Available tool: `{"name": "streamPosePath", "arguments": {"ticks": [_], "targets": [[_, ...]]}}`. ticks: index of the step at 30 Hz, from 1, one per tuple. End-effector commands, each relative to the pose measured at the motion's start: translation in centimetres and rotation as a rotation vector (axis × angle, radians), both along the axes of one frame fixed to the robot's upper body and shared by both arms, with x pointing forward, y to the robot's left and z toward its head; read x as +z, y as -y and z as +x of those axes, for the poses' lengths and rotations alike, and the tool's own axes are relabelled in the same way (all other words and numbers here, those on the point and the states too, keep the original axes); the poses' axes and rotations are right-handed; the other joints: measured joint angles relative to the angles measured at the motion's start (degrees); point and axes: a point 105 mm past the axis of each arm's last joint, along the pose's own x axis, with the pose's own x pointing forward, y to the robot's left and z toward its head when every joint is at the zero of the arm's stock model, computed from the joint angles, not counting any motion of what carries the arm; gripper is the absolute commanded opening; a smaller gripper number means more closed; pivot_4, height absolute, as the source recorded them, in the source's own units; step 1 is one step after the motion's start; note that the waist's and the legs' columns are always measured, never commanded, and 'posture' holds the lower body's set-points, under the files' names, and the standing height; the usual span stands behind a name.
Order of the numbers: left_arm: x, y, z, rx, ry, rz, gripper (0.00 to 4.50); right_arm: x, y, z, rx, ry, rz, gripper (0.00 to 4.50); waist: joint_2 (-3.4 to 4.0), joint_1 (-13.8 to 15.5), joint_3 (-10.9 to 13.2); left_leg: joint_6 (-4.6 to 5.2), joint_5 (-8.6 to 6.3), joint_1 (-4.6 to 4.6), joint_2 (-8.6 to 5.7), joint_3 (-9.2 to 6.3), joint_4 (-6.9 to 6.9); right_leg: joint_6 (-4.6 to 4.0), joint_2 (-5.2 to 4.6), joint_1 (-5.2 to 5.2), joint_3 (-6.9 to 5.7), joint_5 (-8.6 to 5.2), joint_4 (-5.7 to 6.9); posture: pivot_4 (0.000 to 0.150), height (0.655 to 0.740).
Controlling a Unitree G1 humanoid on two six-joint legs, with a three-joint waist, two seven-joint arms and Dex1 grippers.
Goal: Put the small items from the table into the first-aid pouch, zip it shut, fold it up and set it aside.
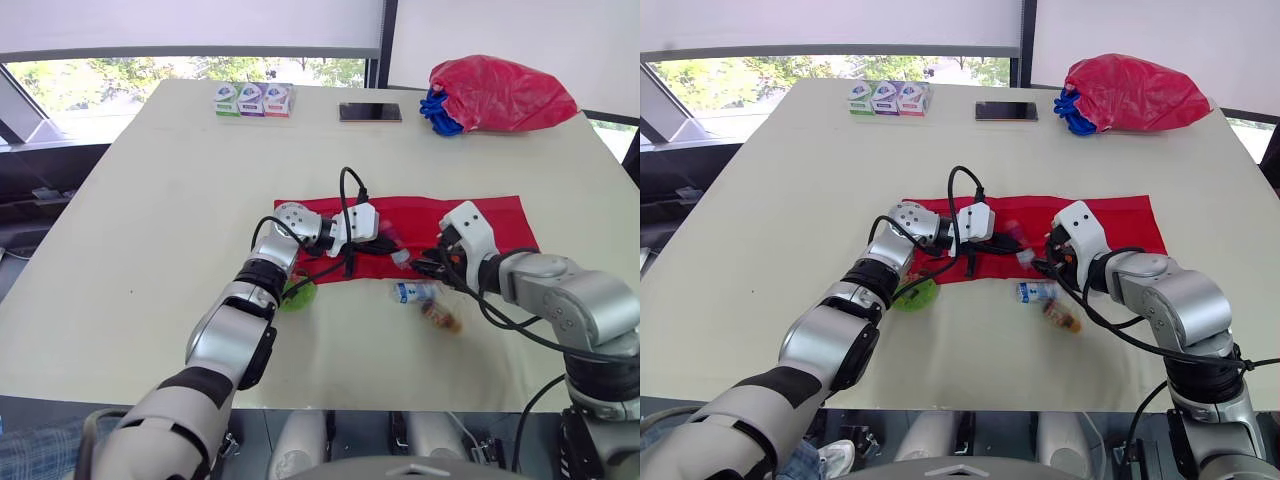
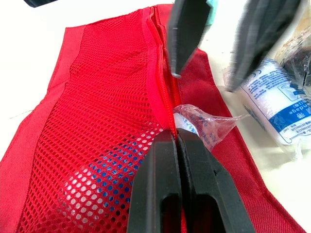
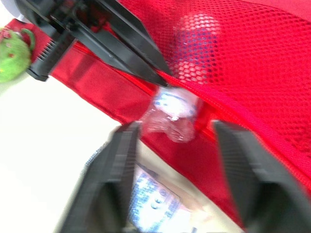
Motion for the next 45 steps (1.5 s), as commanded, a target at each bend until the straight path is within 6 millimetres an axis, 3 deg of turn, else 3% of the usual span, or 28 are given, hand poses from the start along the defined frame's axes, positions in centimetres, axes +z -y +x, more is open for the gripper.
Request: {"name": "streamPosePath", "arguments": {"ticks": [1,10,15,21,28,35,41,45], "targets": [[0.8,0.5,0.0,-0.024,0.039,0.005,0.0,-0.1,-0.9,0.5,0.018,0.051,0.0,0.11,0.0,0.0,0.0,0.0,0.0,0.0,0.0,0.0,0.0,0.0,0.0,0.0,0.0,0.0,0.0,0.15,0.74],[0.9,1.0,-0.3,-0.049,0.042,0.002,0.0,-1.2,-3.3,2.8,-0.004,0.114,0.011,0.11,0.0,0.0,0.0,0.0,0.0,0.0,-0.01,0.01,0.01,0.0,0.0,0.0,0.0,0.0,0.01,0.15,0.74],[0.8,1.0,-0.5,-0.055,0.041,0.003,0.0,-0.3,-4.2,4.4,-0.033,0.22,0.06,0.11,-0.01,-0.1,0.0,-0.01,0.0,-0.01,-0.02,0.03,0.02,0.0,0.01,0.0,0.0,0.0,0.0,0.15,0.74],[0.6,0.9,-0.6,-0.058,0.036,0.005,0.0,-0.1,-5.2,4.9,-0.022,0.303,0.108,0.11,-0.01,0.0,0.0,-0.01,0.01,0.01,-0.01,0.04,0.01,0.0,0.02,0.0,0.01,0.0,0.01,0.15,0.74],[0.4,0.6,-0.5,-0.051,0.037,0.016,0.0,-0.5,-4.1,4.0,0.013,0.302,0.075,0.11,-0.01,0.1,0.0,-0.01,0.01,-0.01,-0.02,0.05,0.01,0.0,0.01,0.0,0.02,0.0,-0.02,0.15,0.74],[0.8,0.2,0.2,-0.014,0.048,0.015,0.0,0.3,-2.3,0.6,0.16,0.32,0.054,0.11,0.0,0.1,0.0,0.0,0.0,-0.02,-0.01,0.04,0.01,0.0,0.01,0.0,0.01,0.0,-0.04,0.15,0.74],[0.9,-0.3,0.6,0.015,0.052,0.013,0.0,3.4,1.7,-1.9,0.21,0.474,0.105,0.11,-0.01,0.2,0.0,0.0,0.0,-0.01,-0.01,0.03,0.02,0.01,0.01,0.02,0.01,0.0,-0.04,0.15,0.74],[0.8,-0.4,0.6,0.016,0.051,0.013,0.0,4.4,4.8,-3.7,0.251,0.484,0.151,0.11,-0.02,0.3,0.0,0.0,0.0,0.0,-0.01,0.03,0.04,0.01,0.02,0.05,0.01,0.0,-0.03,0.15,0.74]]}}
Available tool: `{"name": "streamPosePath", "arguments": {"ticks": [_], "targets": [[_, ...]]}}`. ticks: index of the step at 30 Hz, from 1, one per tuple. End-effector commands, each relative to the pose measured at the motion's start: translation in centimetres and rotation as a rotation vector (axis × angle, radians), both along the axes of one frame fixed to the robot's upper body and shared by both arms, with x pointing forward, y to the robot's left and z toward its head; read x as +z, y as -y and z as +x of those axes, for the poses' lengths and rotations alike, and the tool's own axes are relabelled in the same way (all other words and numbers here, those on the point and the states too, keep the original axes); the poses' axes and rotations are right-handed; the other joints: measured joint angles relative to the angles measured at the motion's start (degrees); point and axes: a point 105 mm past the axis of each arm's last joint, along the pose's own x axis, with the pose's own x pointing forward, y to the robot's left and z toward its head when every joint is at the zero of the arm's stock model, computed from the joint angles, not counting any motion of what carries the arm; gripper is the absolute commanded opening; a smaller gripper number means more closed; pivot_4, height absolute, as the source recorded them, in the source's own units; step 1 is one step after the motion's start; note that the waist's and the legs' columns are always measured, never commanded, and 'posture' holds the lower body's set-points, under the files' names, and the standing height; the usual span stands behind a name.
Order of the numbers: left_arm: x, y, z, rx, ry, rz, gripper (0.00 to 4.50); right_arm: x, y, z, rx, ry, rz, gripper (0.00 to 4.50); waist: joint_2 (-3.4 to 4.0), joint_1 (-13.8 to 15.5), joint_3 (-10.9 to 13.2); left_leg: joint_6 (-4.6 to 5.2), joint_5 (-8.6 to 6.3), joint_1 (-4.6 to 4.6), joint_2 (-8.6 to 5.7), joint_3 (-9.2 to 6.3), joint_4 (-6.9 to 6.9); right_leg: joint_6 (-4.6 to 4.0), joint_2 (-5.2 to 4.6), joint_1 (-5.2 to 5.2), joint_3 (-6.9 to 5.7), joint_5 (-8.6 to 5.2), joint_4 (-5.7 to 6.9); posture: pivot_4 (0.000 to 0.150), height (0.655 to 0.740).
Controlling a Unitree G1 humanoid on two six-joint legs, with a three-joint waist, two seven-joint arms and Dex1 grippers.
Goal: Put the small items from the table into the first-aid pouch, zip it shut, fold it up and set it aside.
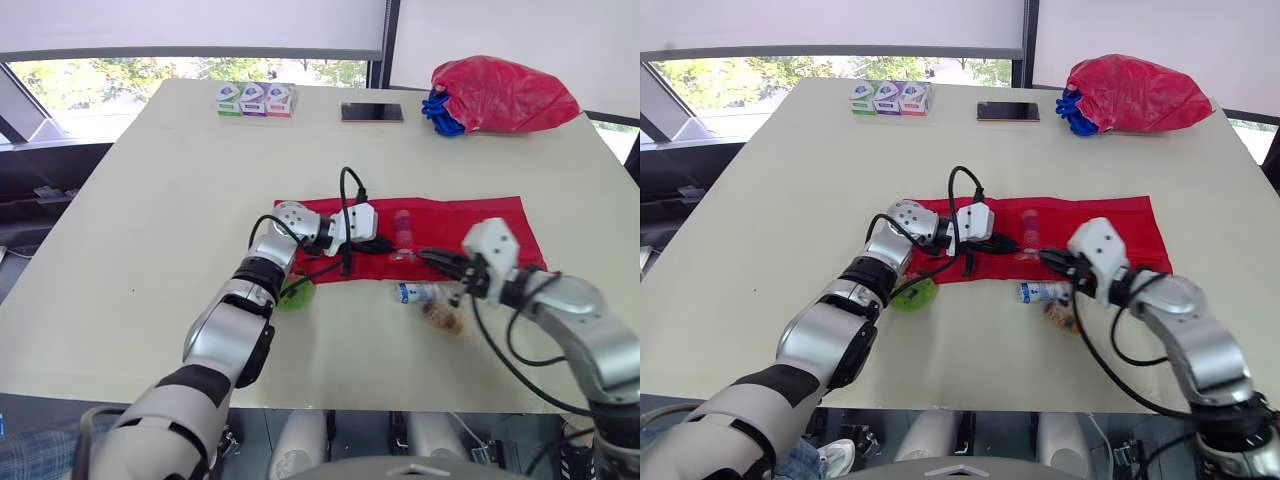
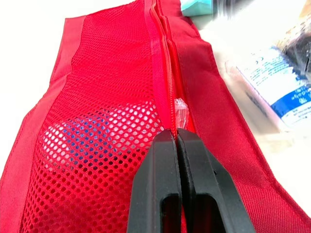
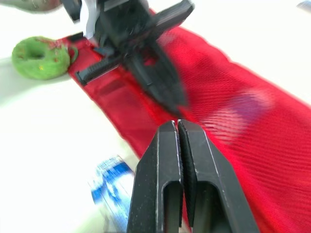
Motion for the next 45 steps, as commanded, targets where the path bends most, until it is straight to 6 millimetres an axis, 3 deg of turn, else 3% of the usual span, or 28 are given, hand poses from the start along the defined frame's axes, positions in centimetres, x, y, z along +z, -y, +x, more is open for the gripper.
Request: {"name": "streamPosePath", "arguments": {"ticks": [1,5,6,7,10,11,19,30,36,45], "targets": [[0.9,0.1,0.2,-0.005,0.039,-0.015,0.0,2.2,2.3,-1.7,0.059,0.062,0.026,0.11,0.0,0.0,0.0,0.0,0.0,0.02,0.0,0.01,0.0,0.0,0.0,0.0,0.0,0.0,0.01,0.15,0.74],[0.8,0.1,0.2,-0.005,0.038,-0.017,0.0,3.1,6.6,-3.8,0.084,0.041,-0.021,1.75,-0.01,0.3,0.0,0.0,0.0,0.02,0.01,0.02,0.0,0.0,0.0,0.02,0.01,0.0,0.0,0.15,0.74],[0.8,0.1,0.2,-0.006,0.038,-0.016,0.0,3.4,7.2,-4.1,0.093,0.039,-0.027,2.5,-0.01,0.2,0.0,0.0,0.0,0.04,0.01,0.04,0.01,0.0,0.0,0.04,0.03,0.0,0.0,0.15,0.74],[0.8,0.1,0.2,-0.006,0.038,-0.016,0.0,3.7,7.7,-4.4,0.099,0.038,-0.029,2.74,-0.01,0.2,0.0,0.0,0.0,0.07,0.02,0.07,0.01,0.0,0.0,0.04,0.07,0.0,0.0,0.15,0.74],[0.8,0.1,0.2,-0.007,0.037,-0.016,0.0,4.8,9.4,-5.7,0.118,0.026,-0.042,4.21,0.0,0.4,0.0,0.0,0.0,0.09,0.06,0.07,0.02,0.0,0.03,0.04,0.08,0.0,0.01,0.15,0.74],[0.8,0.1,0.2,-0.007,0.037,-0.016,0.0,5.0,9.7,-6.0,0.122,0.026,-0.045,4.37,0.0,0.4,0.0,0.0,0.0,0.09,0.06,0.07,0.02,0.0,0.03,0.04,0.08,0.0,0.01,0.15,0.74],[0.6,0.0,0.2,-0.006,0.034,-0.014,0.0,6.7,11.3,-7.8,0.136,0.003,-0.067,4.37,-0.01,0.7,0.0,0.0,0.0,0.08,0.1,0.11,0.03,0.0,0.02,0.04,0.13,0.0,-0.01,0.15,0.74],[0.4,0.0,0.2,-0.006,0.034,-0.005,0.0,6.8,11.7,-7.7,0.131,-0.016,-0.089,4.37,-0.01,1.2,0.0,0.0,0.0,0.09,0.14,0.14,0.05,0.0,0.01,0.04,0.16,0.0,-0.01,0.15,0.74],[0.2,0.4,-0.1,-0.022,0.029,-0.001,0.0,3.3,9.5,-4.6,0.044,-0.009,-0.233,4.37,0.0,1.1,0.0,-0.01,0.0,0.11,0.13,0.16,0.07,0.0,0.03,0.04,0.15,0.0,0.0,0.15,0.74],[0.6,1.2,-0.1,-0.043,0.036,-0.001,0.0,-0.5,5.1,0.4,0.171,0.014,-0.414,4.37,0.01,1.5,0.0,-0.01,0.01,0.01,0.02,0.13,0.15,0.0,0.01,0.01,0.13,0.0,-0.01,0.15,0.74]]}}
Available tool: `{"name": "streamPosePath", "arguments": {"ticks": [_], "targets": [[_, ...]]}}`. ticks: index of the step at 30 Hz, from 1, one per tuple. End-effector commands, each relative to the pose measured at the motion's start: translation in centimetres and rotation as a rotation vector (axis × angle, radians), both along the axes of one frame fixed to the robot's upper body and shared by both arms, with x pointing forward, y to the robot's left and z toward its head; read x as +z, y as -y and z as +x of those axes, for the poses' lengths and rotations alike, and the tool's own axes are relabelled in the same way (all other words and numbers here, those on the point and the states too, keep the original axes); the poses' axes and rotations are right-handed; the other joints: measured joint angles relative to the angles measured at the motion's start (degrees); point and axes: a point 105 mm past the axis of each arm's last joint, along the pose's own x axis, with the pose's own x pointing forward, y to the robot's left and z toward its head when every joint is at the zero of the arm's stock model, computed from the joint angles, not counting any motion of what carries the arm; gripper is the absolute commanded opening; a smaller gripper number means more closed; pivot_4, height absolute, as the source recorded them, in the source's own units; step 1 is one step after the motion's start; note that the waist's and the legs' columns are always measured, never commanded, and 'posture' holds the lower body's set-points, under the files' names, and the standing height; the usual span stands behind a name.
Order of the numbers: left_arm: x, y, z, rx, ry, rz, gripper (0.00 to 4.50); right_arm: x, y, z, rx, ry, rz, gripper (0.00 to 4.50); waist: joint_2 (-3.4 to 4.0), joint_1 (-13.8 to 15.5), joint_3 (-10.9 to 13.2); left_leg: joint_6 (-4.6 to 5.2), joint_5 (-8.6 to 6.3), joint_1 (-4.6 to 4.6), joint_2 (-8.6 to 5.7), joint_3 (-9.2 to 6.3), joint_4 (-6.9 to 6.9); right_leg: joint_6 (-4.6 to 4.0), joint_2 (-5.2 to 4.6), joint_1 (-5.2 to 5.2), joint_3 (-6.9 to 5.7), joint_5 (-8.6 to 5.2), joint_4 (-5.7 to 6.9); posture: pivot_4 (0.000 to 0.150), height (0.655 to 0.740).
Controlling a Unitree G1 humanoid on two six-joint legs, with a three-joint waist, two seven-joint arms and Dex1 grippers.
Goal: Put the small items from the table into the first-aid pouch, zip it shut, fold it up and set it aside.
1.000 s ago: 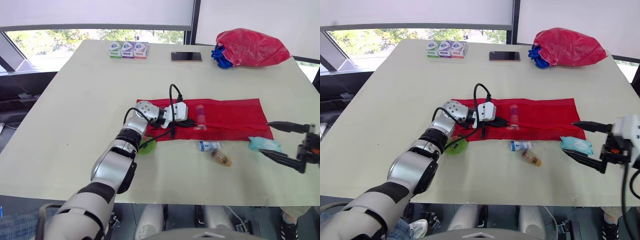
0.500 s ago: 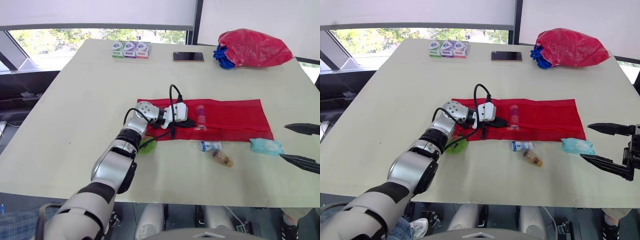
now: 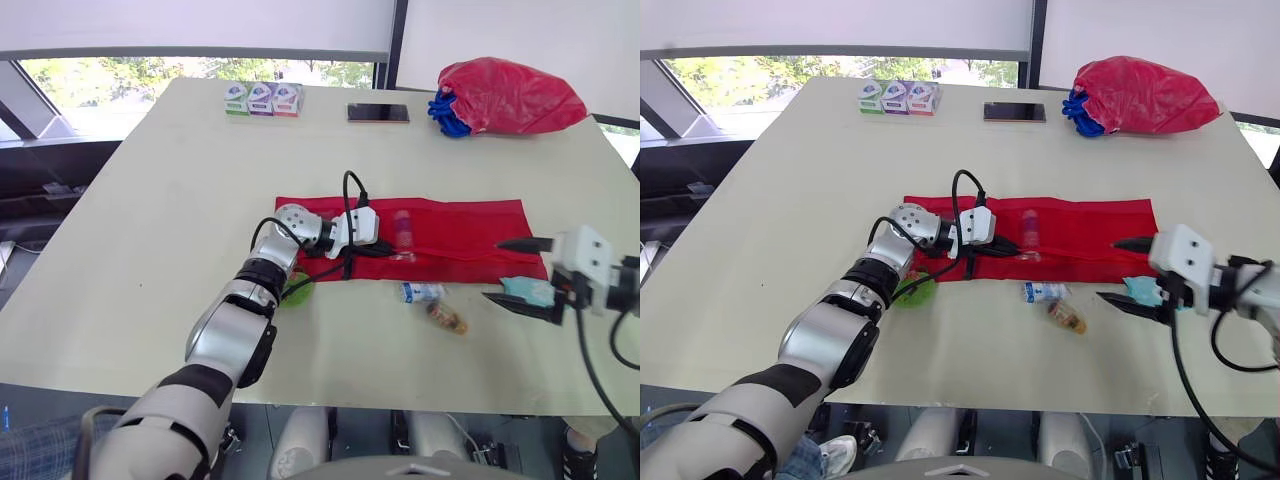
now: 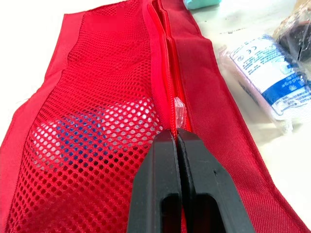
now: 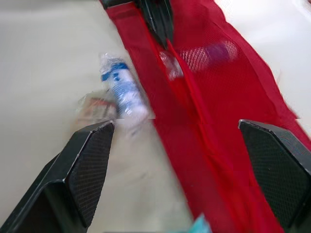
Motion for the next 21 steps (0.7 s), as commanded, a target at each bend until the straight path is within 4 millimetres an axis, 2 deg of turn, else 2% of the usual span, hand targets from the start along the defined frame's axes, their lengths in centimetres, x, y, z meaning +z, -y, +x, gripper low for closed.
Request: {"name": "streamPosePath", "arguments": {"ticks": [1,7,13,19,21], "targets": [[1.1,0.6,0.2,-0.024,0.044,-0.007,0.0,-1.4,-0.7,0.7,0.053,0.0,-0.085,4.37,0.0,0.0,0.0,0.0,0.0,-0.01,0.0,-0.03,0.01,0.0,0.01,0.01,-0.02,0.0,0.0,0.15,0.74],[1.3,0.7,0.2,-0.021,0.049,-0.01,0.0,-3.2,-2.6,1.3,0.139,-0.001,-0.13,4.37,0.0,-0.2,0.0,0.0,0.0,-0.04,-0.02,0.0,0.0,0.0,0.01,0.0,-0.01,0.0,-0.01,0.15,0.74],[1.1,0.6,0.1,-0.021,0.049,-0.009,0.0,-3.8,-3.4,2.3,0.149,0.022,-0.161,4.37,0.0,-0.1,0.0,0.0,0.0,-0.02,-0.01,-0.03,0.01,0.0,0.03,0.0,-0.03,0.0,0.03,0.15,0.74],[1.1,0.7,0.1,-0.022,0.049,-0.013,0.0,-4.3,-5.0,2.0,0.211,0.007,-0.146,4.37,0.01,-0.2,0.0,-0.01,0.0,-0.02,-0.01,-0.02,0.01,0.0,0.03,0.0,-0.03,0.0,0.03,0.15,0.74],[1.1,0.7,0.1,-0.022,0.05,-0.016,0.0,-4.5,-5.1,2.0,0.228,0.01,-0.16,3.85,0.01,-0.2,0.0,-0.01,0.0,-0.02,-0.01,-0.02,0.01,0.0,0.03,0.0,-0.02,0.0,0.03,0.15,0.74]]}}
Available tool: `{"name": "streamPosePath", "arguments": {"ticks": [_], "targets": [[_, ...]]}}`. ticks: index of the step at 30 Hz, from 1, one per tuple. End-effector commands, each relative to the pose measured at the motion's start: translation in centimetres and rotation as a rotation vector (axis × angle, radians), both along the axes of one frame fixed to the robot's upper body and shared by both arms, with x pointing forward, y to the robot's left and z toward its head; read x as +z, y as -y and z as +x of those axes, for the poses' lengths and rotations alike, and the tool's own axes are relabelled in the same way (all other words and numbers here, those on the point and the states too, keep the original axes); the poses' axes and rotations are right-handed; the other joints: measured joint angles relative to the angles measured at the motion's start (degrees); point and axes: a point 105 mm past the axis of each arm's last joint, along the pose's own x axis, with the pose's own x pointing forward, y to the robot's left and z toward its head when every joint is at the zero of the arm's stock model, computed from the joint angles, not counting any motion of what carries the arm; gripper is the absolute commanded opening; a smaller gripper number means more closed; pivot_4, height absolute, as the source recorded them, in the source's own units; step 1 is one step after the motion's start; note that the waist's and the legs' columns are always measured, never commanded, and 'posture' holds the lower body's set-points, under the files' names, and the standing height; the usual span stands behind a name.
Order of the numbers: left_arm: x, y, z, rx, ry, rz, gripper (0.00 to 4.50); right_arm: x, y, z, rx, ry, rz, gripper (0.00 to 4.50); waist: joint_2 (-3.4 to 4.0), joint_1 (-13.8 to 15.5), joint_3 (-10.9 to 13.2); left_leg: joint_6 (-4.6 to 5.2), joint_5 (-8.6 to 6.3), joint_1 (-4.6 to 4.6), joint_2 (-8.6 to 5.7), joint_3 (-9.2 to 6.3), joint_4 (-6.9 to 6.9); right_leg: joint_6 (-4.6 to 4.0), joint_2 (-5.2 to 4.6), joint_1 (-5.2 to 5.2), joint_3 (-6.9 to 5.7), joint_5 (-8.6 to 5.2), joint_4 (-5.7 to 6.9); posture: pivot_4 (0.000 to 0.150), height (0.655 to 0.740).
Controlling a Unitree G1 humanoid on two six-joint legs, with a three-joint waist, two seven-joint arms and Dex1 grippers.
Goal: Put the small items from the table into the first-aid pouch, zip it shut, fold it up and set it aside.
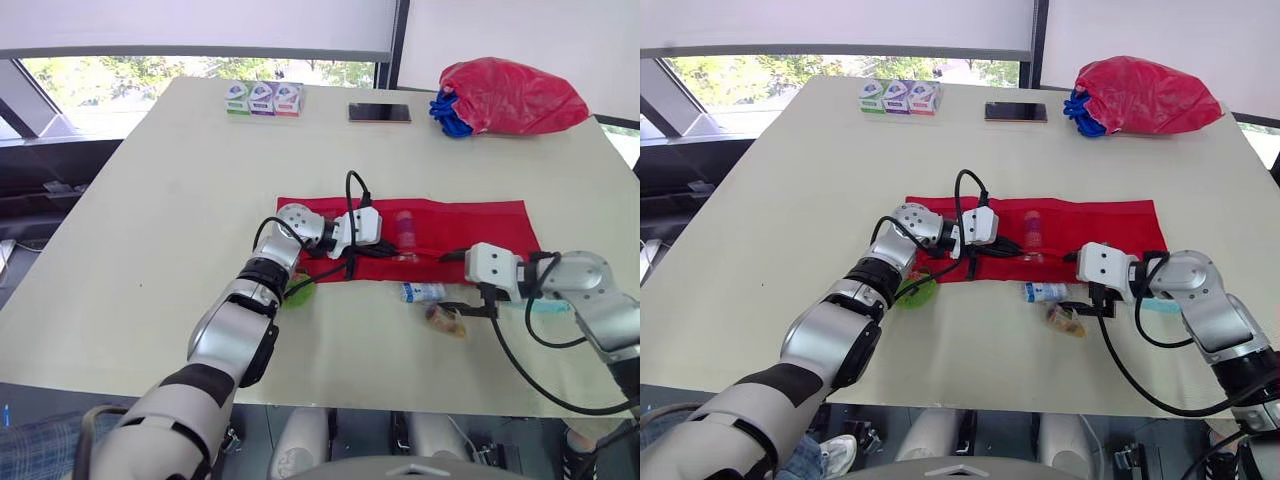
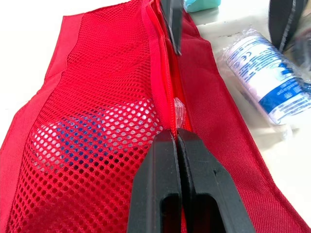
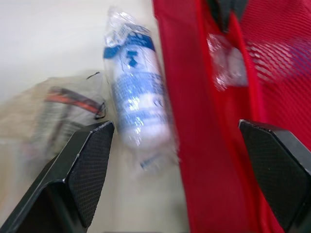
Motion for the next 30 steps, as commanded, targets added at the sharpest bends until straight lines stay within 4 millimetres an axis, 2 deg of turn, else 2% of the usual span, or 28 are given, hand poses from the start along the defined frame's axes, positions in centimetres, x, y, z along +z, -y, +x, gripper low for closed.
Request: {"name": "streamPosePath", "arguments": {"ticks": [1,5,7,9,10,15,18,20,23,26,30], "targets": [[1.0,0.6,0.0,-0.021,0.049,-0.014,0.0,0.7,-0.4,0.0,0.045,0.044,-0.015,3.64,0.0,0.1,0.0,0.0,0.0,0.0,0.0,0.0,0.0,0.0,0.0,0.0,0.0,0.0,0.0,0.15,0.74],[1.0,0.5,0.0,-0.02,0.05,-0.015,0.0,0.7,-0.2,0.0,0.037,0.038,-0.02,2.03,0.0,0.0,0.0,0.0,0.0,0.0,0.0,0.01,0.0,0.0,0.0,0.0,0.0,0.0,0.0,0.15,0.74],[1.0,0.5,0.1,-0.019,0.05,-0.014,0.0,0.9,0.3,-0.1,0.015,0.023,-0.02,1.0,0.0,0.0,0.0,0.0,0.0,0.0,0.0,-0.01,0.0,0.0,0.0,0.0,0.0,0.0,0.0,0.15,0.74],[1.0,0.5,0.1,-0.018,0.05,-0.014,0.0,1.0,0.7,-0.4,-0.014,0.0,-0.011,0.18,0.0,0.0,0.0,0.0,0.0,0.0,0.0,-0.01,0.0,0.0,0.0,0.0,0.0,0.0,0.0,0.15,0.74],[1.0,0.4,0.0,-0.019,0.05,-0.014,0.0,1.1,0.9,-0.6,-0.026,-0.011,-0.005,0.05,0.0,0.1,0.0,0.0,0.0,0.0,0.0,0.0,0.0,0.0,-0.01,0.0,0.0,0.0,0.0,0.15,0.74],[1.0,0.5,-0.1,-0.025,0.051,-0.019,0.0,1.6,1.8,-1.7,-0.186,-0.104,0.055,0.05,0.0,0.1,0.0,0.0,0.0,-0.02,0.0,-0.01,0.0,-0.01,-0.02,0.0,-0.01,0.0,0.0,0.15,0.74],[1.2,0.7,-0.1,-0.03,0.053,-0.027,0.0,2.1,2.6,-2.1,-0.335,-0.164,0.1,0.05,0.01,0.1,0.0,0.0,0.0,-0.01,0.02,-0.05,0.0,-0.01,-0.01,0.0,-0.01,0.0,0.02,0.15,0.74],[1.3,0.8,-0.2,-0.034,0.053,-0.033,0.0,1.8,3.1,-2.0,-0.503,-0.242,0.152,0.05,0.01,0.1,0.0,0.0,0.0,-0.01,0.04,-0.06,0.0,-0.01,-0.02,0.0,-0.02,0.01,0.03,0.15,0.74],[1.2,1.0,-0.2,-0.037,0.051,-0.036,0.0,1.4,3.4,-1.8,-0.658,-0.31,0.196,0.05,0.0,0.1,0.0,0.0,0.0,-0.01,0.08,-0.07,0.02,-0.02,-0.02,0.0,-0.02,0.01,0.03,0.15,0.74],[1.2,1.2,-0.4,-0.042,0.049,-0.042,0.0,1.0,3.4,-1.5,-0.781,-0.354,0.216,0.05,0.01,0.1,0.0,0.0,0.0,-0.02,0.06,-0.08,0.02,-0.02,-0.03,0.0,-0.01,0.01,0.03,0.15,0.74],[1.2,1.5,-0.6,-0.052,0.043,-0.052,0.0,0.6,2.5,-1.2,-0.838,-0.378,0.227,0.05,0.0,0.0,0.0,0.01,0.0,-0.02,0.04,-0.08,0.02,-0.02,-0.03,0.0,0.0,0.01,0.03,0.15,0.74]]}}
